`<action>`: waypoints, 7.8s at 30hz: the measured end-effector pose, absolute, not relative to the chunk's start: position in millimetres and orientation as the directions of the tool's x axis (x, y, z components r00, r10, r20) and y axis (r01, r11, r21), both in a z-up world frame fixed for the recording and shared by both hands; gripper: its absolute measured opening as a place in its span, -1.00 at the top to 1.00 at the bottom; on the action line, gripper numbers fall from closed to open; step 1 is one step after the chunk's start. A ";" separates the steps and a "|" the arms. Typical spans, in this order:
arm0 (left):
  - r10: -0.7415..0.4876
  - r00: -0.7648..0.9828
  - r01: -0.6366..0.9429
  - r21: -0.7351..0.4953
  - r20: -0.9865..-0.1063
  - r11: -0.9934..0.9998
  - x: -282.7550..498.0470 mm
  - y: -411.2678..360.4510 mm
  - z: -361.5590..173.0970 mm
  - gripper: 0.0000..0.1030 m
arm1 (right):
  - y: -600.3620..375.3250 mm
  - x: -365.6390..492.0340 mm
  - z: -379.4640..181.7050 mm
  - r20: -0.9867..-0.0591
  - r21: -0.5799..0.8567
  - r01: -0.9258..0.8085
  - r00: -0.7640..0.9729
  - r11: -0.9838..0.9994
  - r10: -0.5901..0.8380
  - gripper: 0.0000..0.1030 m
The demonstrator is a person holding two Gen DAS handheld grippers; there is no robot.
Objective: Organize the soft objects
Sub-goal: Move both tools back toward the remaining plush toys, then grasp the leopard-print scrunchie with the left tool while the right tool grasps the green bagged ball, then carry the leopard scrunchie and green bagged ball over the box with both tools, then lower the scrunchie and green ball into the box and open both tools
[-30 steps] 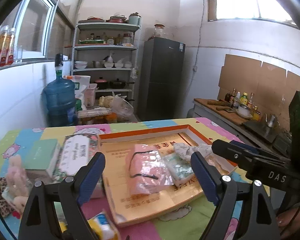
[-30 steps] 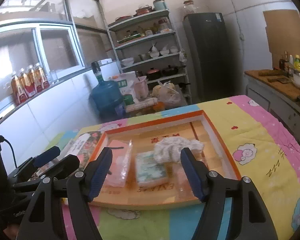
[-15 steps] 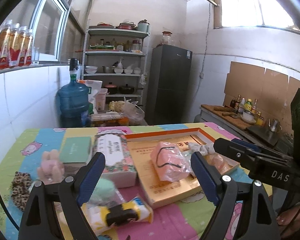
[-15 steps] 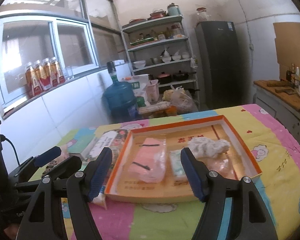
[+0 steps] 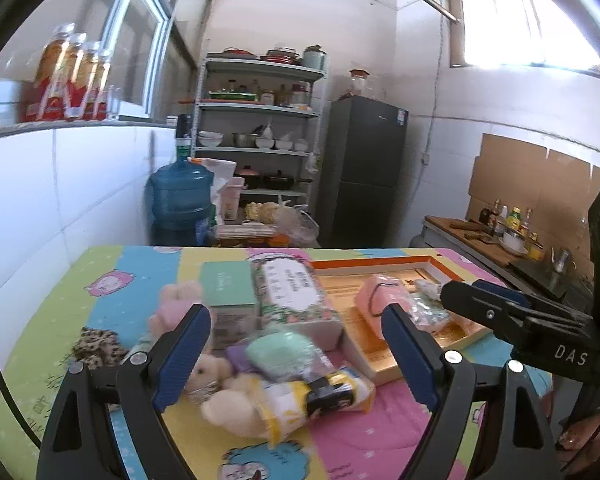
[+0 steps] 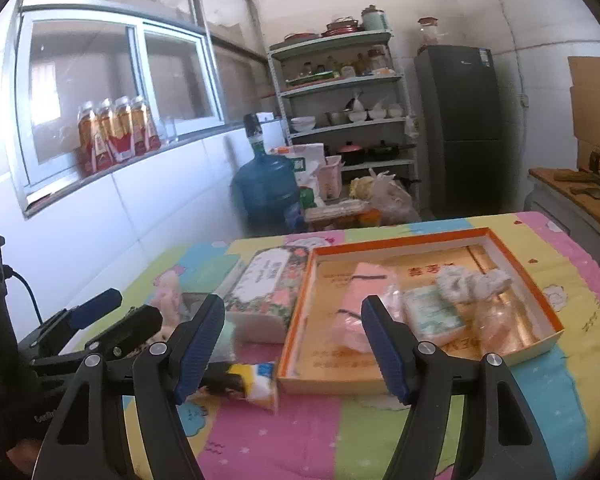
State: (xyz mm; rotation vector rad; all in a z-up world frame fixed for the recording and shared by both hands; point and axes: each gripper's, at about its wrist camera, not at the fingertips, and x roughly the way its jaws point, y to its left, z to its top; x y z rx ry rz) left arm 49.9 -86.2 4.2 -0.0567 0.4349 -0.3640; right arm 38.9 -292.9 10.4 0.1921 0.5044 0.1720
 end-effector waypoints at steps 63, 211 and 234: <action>-0.143 0.695 -0.047 -0.243 -0.705 0.969 145.9 92.9 -101.1 0.64 | -187.4 124.3 -59.1 -0.618 0.237 -0.222 0.717 0.946 0.323 -0.02; -0.540 0.663 0.524 -0.195 -0.518 0.829 151.7 -301.7 -23.4 -0.10 | -511.6 78.4 -63.4 -0.565 0.276 0.244 0.824 0.930 -0.048 -0.45; -0.502 0.725 0.493 -0.153 -0.472 0.856 104.5 -249.8 4.9 -0.27 | -456.1 44.5 -25.6 -0.502 0.247 0.200 0.863 0.948 -0.051 -0.45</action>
